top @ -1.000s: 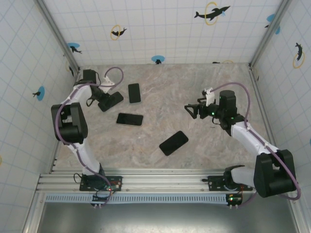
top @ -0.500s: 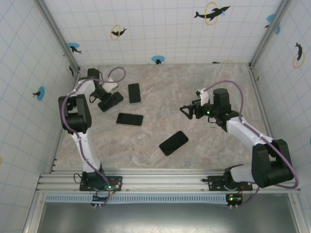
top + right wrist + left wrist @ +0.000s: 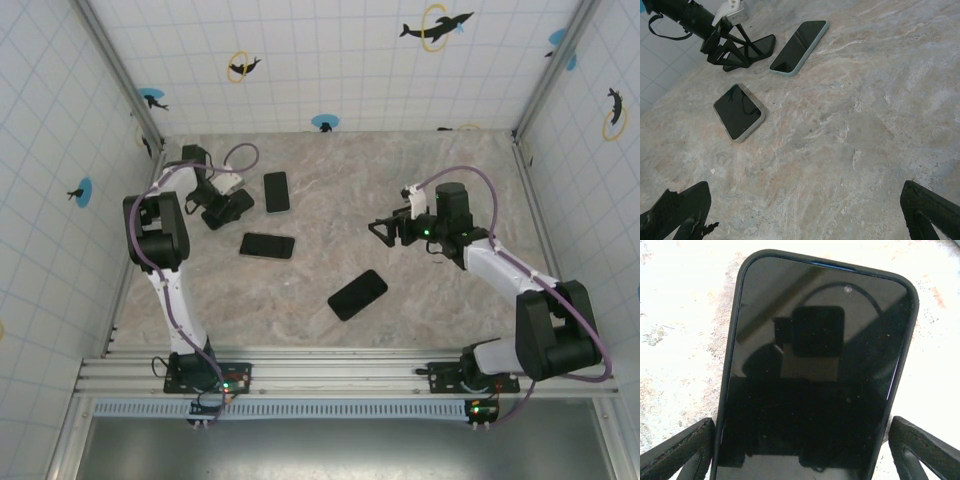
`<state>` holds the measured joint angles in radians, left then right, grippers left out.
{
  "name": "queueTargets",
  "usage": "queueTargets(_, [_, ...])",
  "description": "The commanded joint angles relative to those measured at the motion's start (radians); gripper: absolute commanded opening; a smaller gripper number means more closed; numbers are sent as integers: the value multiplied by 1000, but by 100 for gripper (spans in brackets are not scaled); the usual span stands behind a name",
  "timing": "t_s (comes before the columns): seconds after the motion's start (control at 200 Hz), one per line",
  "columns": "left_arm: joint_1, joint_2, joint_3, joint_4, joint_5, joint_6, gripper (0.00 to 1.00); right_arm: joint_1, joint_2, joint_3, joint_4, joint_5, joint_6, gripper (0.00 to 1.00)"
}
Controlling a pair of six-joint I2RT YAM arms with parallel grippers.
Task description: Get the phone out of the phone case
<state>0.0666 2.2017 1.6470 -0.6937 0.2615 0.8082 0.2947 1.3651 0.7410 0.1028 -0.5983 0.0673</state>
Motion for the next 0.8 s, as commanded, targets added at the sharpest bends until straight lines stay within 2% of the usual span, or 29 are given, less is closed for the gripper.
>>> queueTargets(0.0, [7,40,21,-20,8,17,90,5,13,32,-13,-9,2,100])
queueTargets(0.195, [8,70,36,-24,34,1,83,5,21,34,-11,-17,3,100])
queueTargets(0.32, [7,71,30,-23,26,-9,71,7,23,35,-8,-16,5,100])
queueTargets(0.465, [7,53,29,-13,6,-41,60,9,26,31,8,-14,17,100])
queueTargets(0.676, [-3,-16,36,46,-7,-201,51,31,20,-21,169,-14,152,99])
queueTargets(0.796, [-12,-66,40,64,-42,-316,50,46,27,-43,268,-9,240,99])
